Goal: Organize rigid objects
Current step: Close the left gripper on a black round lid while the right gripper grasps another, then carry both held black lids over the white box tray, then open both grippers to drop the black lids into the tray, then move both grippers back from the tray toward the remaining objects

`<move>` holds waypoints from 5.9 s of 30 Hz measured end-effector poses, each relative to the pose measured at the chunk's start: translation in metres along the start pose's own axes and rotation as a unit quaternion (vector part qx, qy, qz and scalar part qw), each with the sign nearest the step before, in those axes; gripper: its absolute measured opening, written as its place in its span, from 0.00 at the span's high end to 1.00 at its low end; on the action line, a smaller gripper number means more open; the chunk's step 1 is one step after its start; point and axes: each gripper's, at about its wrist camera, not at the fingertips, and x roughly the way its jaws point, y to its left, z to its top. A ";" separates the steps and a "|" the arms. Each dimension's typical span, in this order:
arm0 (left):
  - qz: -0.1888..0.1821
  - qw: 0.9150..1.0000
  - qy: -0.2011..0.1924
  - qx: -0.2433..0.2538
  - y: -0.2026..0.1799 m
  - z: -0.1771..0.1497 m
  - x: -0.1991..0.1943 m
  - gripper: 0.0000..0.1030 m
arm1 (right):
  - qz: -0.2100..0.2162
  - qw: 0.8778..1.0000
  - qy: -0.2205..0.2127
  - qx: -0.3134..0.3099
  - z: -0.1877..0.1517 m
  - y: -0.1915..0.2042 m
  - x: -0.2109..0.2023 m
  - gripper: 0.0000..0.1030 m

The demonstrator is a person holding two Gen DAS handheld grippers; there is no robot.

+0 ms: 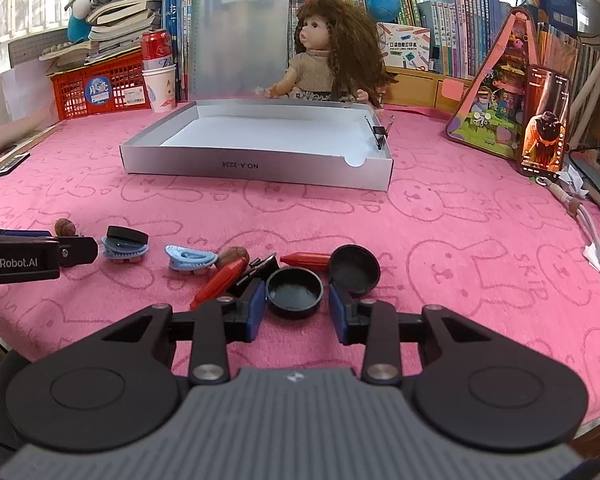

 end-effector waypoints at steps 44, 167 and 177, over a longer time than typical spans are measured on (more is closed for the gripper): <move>-0.060 0.998 -0.022 0.009 -0.017 0.037 -0.004 0.71 | -0.013 0.999 -0.034 0.005 0.030 -0.016 -0.014 0.64; -0.052 0.997 0.027 0.047 -0.048 0.164 0.151 0.24 | 0.060 0.998 0.014 0.026 0.146 -0.048 0.135 0.20; -0.072 0.995 -0.009 0.065 -0.047 0.144 0.104 0.19 | 0.055 0.998 -0.030 0.011 0.130 -0.050 0.094 0.13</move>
